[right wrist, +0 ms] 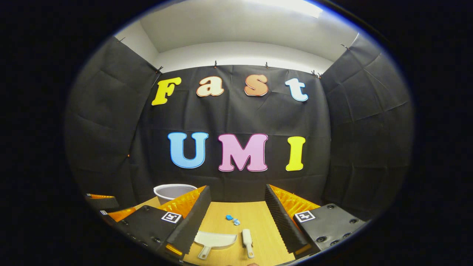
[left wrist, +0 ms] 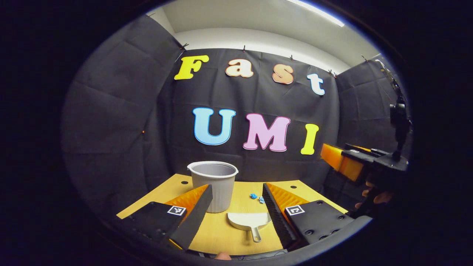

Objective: Pick up the small broom and dustpan from the desktop, sweep the trash into the dustpan with the broom, and then empty the trash into the garbage bin.

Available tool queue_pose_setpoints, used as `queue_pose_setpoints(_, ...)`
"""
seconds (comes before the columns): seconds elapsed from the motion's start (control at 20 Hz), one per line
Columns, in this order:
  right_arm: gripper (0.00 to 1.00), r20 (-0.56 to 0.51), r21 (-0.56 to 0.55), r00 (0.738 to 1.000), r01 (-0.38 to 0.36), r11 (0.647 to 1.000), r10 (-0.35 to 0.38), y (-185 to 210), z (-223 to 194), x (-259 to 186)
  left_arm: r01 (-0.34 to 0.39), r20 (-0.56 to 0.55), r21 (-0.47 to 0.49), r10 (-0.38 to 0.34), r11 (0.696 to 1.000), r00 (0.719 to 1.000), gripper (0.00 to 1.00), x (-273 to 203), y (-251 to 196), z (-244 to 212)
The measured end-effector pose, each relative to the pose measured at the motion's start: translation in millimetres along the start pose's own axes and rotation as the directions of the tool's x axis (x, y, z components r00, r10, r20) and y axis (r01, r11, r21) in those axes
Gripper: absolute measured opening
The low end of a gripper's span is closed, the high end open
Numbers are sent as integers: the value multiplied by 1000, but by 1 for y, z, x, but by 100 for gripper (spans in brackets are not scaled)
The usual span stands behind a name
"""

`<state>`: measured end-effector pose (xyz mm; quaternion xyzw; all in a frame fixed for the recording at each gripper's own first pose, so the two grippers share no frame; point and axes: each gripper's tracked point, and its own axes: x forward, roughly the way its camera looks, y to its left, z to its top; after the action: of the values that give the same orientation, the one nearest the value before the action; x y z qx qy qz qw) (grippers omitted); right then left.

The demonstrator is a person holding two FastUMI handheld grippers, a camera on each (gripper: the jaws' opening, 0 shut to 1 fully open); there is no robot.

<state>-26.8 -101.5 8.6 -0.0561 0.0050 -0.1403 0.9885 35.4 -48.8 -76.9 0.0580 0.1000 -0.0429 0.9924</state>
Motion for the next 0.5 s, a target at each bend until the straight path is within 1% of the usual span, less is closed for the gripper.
queue_pose_setpoints(0.05,95,1,-3,1000,11,1000,-11,-5,0,1,16,-13,-8,-16,1000,1000,80,3,-6,-4)
queue_pose_setpoints(0.1,92,1,-7,1000,22,1000,-22,-9,0,3,36,-15,-26,-36,999,999,80,7,-12,-3)
queue_pose_setpoints(0.15,94,-5,-11,1000,31,999,-31,-14,-3,4,53,-16,-45,-53,998,998,80,10,-15,-3)
queue_pose_setpoints(0.2,94,-15,-15,999,38,999,-38,-18,-6,6,62,-20,-60,-63,996,998,80,14,-18,-3)
queue_pose_setpoints(0.35,95,-46,-31,997,56,998,-58,-32,-18,7,68,-81,-94,-76,993,994,80,32,-24,-18)
queue_pose_setpoints(0.45,95,-55,-52,996,71,996,-74,-42,-21,10,72,-98,-129,-85,989,992,80,40,-28,-20)
queue_pose_setpoints(0.5,92,-58,-61,995,77,995,-81,-46,-23,13,77,-102,-142,-92,987,990,80,44,-31,-19)
